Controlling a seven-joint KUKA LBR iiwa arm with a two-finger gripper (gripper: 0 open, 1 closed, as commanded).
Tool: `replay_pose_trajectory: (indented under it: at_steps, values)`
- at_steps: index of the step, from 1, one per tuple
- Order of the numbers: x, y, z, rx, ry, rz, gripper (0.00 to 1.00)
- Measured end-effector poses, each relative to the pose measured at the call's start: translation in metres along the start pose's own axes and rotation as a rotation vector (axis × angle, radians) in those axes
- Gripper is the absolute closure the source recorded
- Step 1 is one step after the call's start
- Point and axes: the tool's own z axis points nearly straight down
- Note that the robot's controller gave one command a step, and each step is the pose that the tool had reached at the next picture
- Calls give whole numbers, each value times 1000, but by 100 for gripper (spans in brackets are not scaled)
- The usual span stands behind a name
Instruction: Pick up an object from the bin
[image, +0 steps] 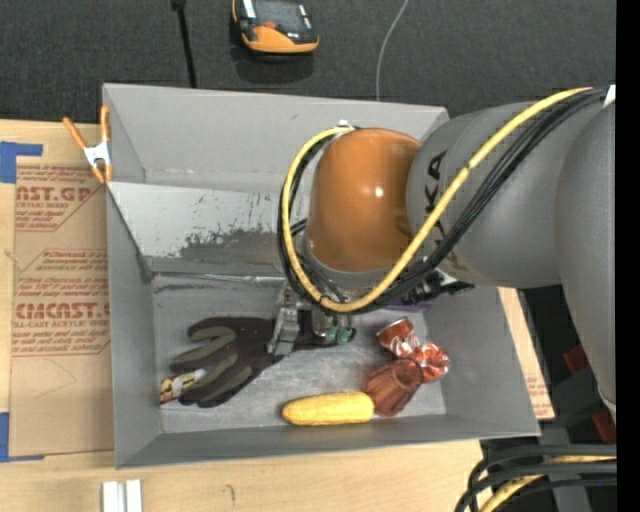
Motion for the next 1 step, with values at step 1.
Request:
replay_pose_trajectory:
  at_steps: [1]
  values:
    - [-17, -7, -78, 1, -2, 44, 100]
